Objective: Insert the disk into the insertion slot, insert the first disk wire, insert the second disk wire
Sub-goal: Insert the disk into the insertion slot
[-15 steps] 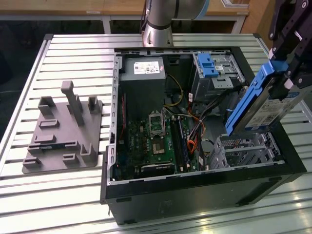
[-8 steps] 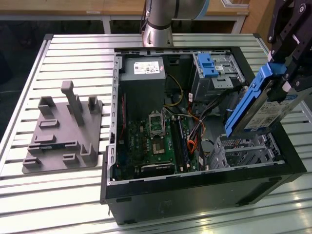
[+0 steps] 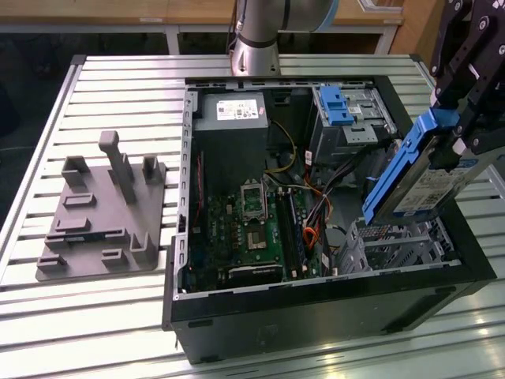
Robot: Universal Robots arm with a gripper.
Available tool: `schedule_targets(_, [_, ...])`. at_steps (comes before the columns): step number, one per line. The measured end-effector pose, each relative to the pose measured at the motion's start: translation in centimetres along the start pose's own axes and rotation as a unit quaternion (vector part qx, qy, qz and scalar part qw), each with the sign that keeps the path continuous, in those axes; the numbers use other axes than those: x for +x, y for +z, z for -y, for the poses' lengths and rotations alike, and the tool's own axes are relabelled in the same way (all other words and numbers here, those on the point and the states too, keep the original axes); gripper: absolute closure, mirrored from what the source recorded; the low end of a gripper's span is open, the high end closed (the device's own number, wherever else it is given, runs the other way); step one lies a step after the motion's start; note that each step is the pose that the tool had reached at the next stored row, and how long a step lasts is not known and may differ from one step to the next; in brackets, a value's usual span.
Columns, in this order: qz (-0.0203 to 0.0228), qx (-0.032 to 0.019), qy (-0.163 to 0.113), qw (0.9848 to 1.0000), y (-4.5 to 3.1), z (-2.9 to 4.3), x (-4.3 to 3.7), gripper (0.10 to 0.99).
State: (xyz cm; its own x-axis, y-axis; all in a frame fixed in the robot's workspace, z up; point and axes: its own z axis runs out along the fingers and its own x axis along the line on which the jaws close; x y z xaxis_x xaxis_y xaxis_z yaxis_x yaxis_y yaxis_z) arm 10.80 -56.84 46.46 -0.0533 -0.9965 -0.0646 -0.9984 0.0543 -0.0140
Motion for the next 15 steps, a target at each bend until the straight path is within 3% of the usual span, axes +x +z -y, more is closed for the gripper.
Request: schedule_targets(15, [-0.0018, 0.0001, 0.0, 1.0, 0.93, -0.01, 0.06, 0.722])
